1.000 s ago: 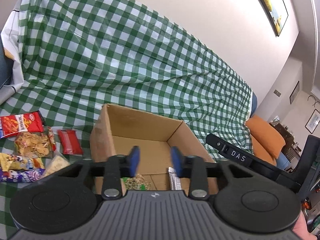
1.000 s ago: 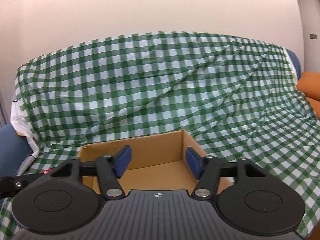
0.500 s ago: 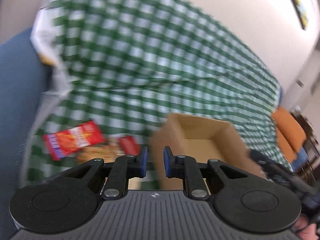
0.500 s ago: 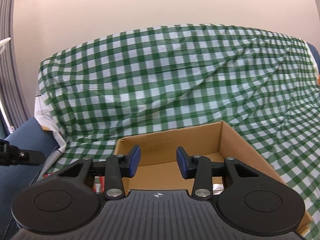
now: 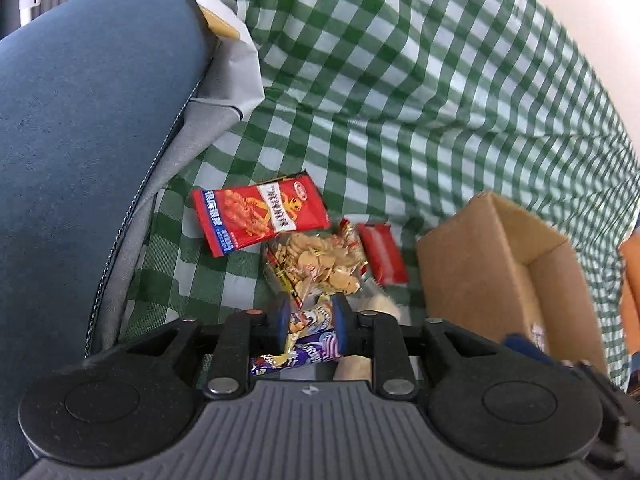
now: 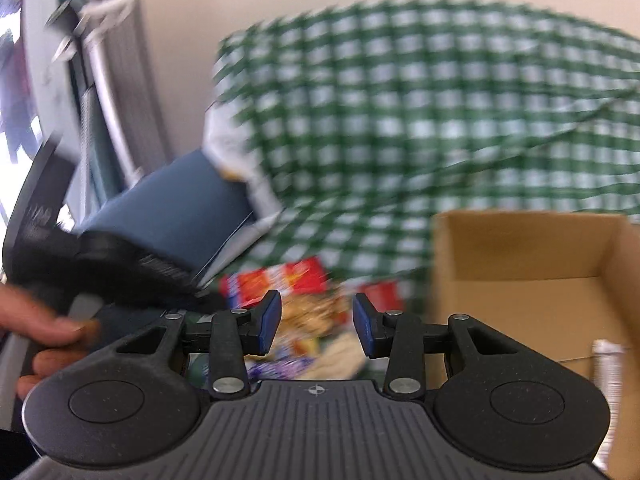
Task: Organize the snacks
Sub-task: 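Grasp the yellow wrapped bar with the left tool while the right tool grasps the clear cracker bar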
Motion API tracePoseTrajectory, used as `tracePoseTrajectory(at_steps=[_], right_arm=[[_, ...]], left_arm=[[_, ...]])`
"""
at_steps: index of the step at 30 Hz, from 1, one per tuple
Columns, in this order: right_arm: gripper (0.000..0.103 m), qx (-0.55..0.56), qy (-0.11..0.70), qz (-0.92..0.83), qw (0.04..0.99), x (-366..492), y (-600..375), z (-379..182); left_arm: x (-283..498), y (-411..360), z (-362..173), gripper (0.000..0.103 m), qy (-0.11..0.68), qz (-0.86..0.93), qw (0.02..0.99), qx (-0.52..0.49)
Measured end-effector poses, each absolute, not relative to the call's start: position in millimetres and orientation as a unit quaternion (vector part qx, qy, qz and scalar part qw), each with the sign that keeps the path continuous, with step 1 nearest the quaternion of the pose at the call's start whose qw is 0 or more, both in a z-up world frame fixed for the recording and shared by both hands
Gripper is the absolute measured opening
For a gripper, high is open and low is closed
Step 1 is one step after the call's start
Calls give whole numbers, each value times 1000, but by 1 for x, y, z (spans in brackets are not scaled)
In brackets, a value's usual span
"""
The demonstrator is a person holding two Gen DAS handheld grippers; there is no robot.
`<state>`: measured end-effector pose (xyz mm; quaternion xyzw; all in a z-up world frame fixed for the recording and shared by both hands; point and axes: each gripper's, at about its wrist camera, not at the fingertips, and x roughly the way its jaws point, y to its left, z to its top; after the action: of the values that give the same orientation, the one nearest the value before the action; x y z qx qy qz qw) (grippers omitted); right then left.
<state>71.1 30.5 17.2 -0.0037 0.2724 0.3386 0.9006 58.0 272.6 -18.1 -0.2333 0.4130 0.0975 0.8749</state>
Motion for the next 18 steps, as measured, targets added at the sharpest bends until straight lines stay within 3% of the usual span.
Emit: tracePoseTrajectory(at_steps=[1,4,11,18], right_arm=[[49,-11,278,341,898,71,40,13],[52,-23,313,330,890,83,61,-8],[67,-18,404,285,869,109,82,-40],[68,5,458,262,849,129,90,-66]], left_arm=[[59,269,-21,39,416,101,873,-232],[62,270,-29,41,425,113,869,-227],[83,261,-42,62,454,118,861,-196],[101,250,-56,66,481,119,854,-158]])
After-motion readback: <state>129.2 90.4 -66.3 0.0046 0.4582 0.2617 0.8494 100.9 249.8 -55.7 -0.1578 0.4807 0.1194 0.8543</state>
